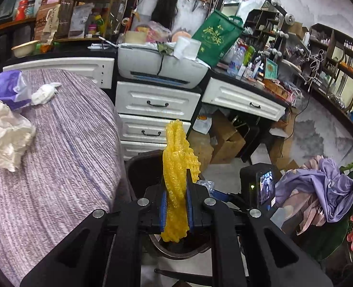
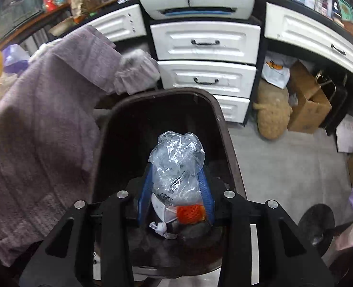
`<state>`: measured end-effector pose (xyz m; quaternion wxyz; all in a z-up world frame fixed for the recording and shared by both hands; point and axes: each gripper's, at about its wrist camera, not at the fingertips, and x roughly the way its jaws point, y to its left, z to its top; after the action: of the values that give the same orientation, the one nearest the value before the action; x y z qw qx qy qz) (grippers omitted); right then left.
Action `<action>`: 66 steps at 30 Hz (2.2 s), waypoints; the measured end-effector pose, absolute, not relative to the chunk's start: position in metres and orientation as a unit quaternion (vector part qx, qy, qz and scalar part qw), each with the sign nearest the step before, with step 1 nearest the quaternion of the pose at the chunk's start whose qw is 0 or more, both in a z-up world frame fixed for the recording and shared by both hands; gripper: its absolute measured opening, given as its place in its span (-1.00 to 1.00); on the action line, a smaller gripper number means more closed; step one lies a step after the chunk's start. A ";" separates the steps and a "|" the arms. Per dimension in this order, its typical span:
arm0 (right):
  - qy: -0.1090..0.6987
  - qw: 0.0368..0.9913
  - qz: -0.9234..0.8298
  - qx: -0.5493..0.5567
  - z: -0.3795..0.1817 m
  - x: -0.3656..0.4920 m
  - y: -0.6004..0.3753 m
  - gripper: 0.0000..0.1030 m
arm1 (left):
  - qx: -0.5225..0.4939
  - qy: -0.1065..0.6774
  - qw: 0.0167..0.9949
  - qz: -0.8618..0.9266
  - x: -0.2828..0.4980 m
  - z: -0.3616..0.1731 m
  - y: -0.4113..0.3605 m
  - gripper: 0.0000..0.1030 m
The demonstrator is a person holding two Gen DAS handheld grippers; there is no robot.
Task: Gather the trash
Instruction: 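Carry the clear bag over the bin and open the right gripper while the left carries the yellow net, then lower the yellow foam net into the bin and open the left gripper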
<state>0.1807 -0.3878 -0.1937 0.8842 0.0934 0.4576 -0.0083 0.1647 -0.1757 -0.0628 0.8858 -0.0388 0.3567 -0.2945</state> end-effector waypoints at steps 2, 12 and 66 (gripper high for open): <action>0.460 0.882 -0.017 0.098 -0.198 0.181 -0.391 -0.09 | -0.035 0.364 0.882 -0.297 0.167 -0.068 -0.182 -0.74; 0.427 0.895 -0.060 0.113 -0.177 0.154 -0.412 0.39 | -0.008 0.385 0.871 -0.306 0.170 -0.089 -0.210 -0.74; 0.331 0.926 -0.109 0.142 -0.104 0.102 -0.455 0.61 | 0.039 0.364 0.884 -0.292 0.143 -0.077 -0.217 0.84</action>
<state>0.1024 -0.4546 -0.1045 0.9265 0.1417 0.3312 -0.1090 0.1426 -0.2172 -0.0769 0.8839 0.0385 0.3636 -0.2916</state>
